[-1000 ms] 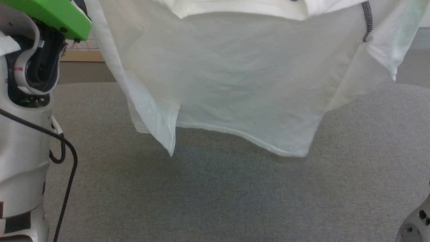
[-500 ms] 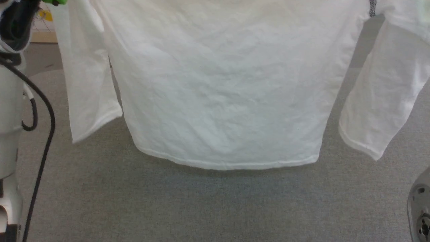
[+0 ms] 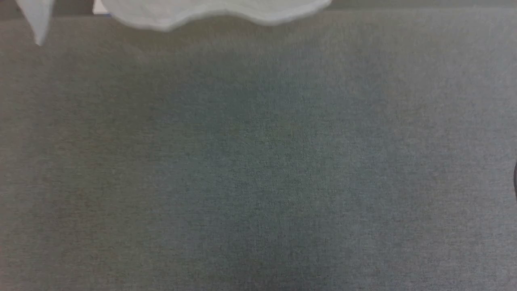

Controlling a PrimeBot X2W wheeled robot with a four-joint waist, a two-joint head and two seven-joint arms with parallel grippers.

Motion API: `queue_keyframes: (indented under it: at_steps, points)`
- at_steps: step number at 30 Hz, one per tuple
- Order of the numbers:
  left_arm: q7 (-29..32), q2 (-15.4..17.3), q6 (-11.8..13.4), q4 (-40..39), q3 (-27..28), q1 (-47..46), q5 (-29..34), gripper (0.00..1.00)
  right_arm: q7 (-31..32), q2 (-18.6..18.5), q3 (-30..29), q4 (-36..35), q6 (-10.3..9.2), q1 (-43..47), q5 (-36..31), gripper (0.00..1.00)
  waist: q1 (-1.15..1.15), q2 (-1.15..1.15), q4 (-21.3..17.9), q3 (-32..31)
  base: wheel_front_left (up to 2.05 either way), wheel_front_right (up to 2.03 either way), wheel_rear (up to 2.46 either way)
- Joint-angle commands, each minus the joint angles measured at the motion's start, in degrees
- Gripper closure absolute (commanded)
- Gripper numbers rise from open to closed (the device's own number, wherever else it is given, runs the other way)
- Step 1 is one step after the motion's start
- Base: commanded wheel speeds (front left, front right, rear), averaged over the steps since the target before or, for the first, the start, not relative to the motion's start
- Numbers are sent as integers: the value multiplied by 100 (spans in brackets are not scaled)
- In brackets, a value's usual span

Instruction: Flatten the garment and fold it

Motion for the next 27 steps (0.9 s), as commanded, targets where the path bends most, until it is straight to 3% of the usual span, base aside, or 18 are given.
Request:
queue_keyframes:
  at_steps: [1,7,13,20,23,27]
  points:
    - [-164,36,39,116,10,-177,107,100,-142,-12,-32,145,-10,-176,-111,100,-1,0,-239,799,0,0,0]
    - [-765,-121,-11,617,-66,-438,215,100,-399,119,21,416,-10,-465,-411,100,-1,0,-198,1119,0,0,0]
    - [-989,-239,-186,970,-141,4,71,100,-534,18,348,450,-10,-18,-271,100,-1,0,-96,1185,0,0,0]
    - [-1196,-132,-489,907,-205,1067,-126,100,-808,-289,663,44,-10,1329,540,100,-1,0,14,752,0,0,0]
    - [-1380,-132,-440,591,-82,1795,-312,100,-928,-404,734,-263,-10,2181,935,100,-1,0,66,404,0,0,0]
    - [-1574,-250,-183,-60,81,3139,-567,100,-1069,-473,690,-758,-10,3555,1276,100,-1,0,155,-160,0,0,0]
